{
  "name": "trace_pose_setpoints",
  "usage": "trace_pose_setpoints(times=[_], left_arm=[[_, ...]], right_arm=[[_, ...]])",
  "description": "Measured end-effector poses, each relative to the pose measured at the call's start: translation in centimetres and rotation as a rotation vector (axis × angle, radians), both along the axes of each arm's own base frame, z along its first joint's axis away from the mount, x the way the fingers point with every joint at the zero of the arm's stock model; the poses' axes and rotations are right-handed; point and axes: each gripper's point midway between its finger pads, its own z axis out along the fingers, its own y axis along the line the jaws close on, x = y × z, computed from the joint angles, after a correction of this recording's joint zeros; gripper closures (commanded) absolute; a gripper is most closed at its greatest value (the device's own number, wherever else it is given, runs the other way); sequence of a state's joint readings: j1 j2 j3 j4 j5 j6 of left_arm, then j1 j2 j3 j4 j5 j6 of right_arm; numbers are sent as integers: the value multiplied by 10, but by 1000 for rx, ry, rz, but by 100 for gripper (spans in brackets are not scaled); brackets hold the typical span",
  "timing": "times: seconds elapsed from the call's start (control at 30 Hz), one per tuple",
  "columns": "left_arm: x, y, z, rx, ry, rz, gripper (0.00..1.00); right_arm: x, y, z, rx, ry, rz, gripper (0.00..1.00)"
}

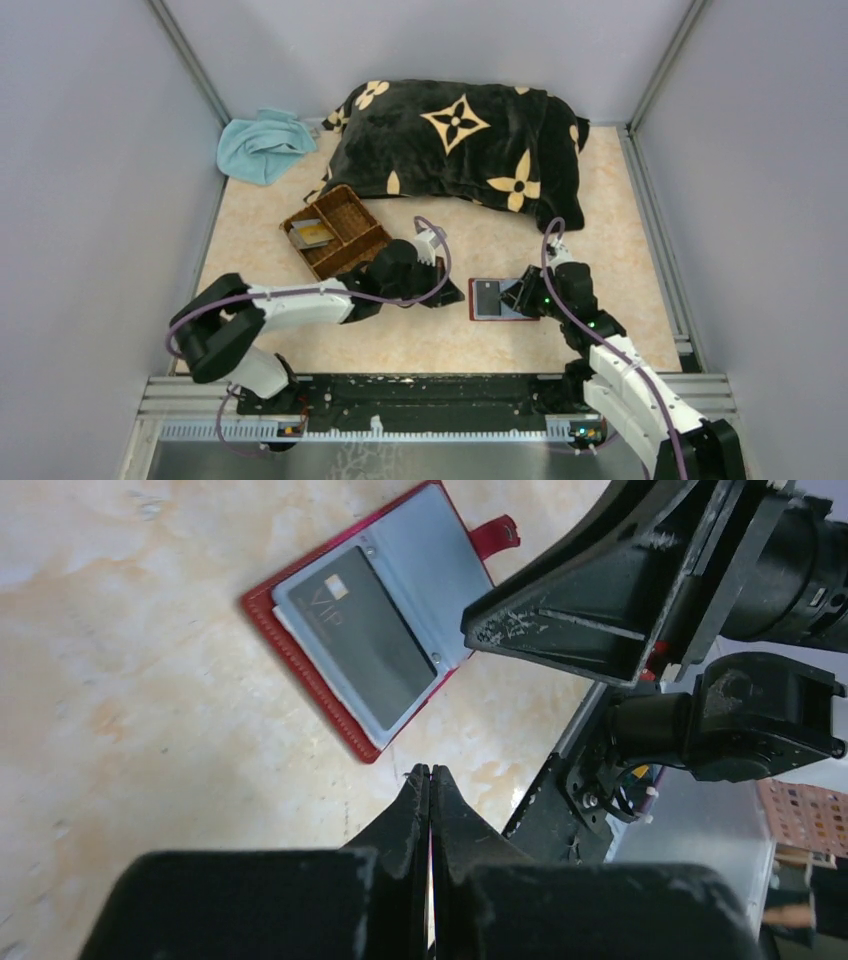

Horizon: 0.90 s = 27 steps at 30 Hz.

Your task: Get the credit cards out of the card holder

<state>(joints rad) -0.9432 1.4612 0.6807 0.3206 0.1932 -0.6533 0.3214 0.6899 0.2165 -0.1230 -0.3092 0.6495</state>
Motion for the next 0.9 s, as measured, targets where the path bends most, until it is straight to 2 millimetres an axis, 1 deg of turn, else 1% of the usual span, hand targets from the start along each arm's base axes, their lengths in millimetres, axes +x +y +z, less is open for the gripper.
trace_pose_setpoints(times=[0.07,0.1,0.23,0.33,0.43,0.6,0.67,0.77,0.9], left_arm=[[-1,-13,-6,-16,11,-31,100],[-1,-16,-12,-18,20,-39,100],[-1,-23,-38,-4,61,-49,100],[0,-29,-49,2,81,-59,100],[2,-39,-50,-12,92,-81,100],[8,-55,-34,-60,74,-103,100],[9,-57,-32,-68,70,-107,100],[9,-57,-39,-57,78,-107,100],[7,-56,-58,-26,105,-108,100]], right_arm=[[5,-6,2,10,-3,-35,75],[8,-9,2,15,-7,-52,75],[8,-15,-2,20,-6,-82,76],[6,-16,-4,19,6,-78,76],[5,-16,-5,20,10,-71,76],[1,-14,-10,25,28,-56,76],[-2,-14,-15,26,44,-51,76],[-5,-13,-19,29,57,-43,76],[-5,-11,-16,40,48,-31,77]])
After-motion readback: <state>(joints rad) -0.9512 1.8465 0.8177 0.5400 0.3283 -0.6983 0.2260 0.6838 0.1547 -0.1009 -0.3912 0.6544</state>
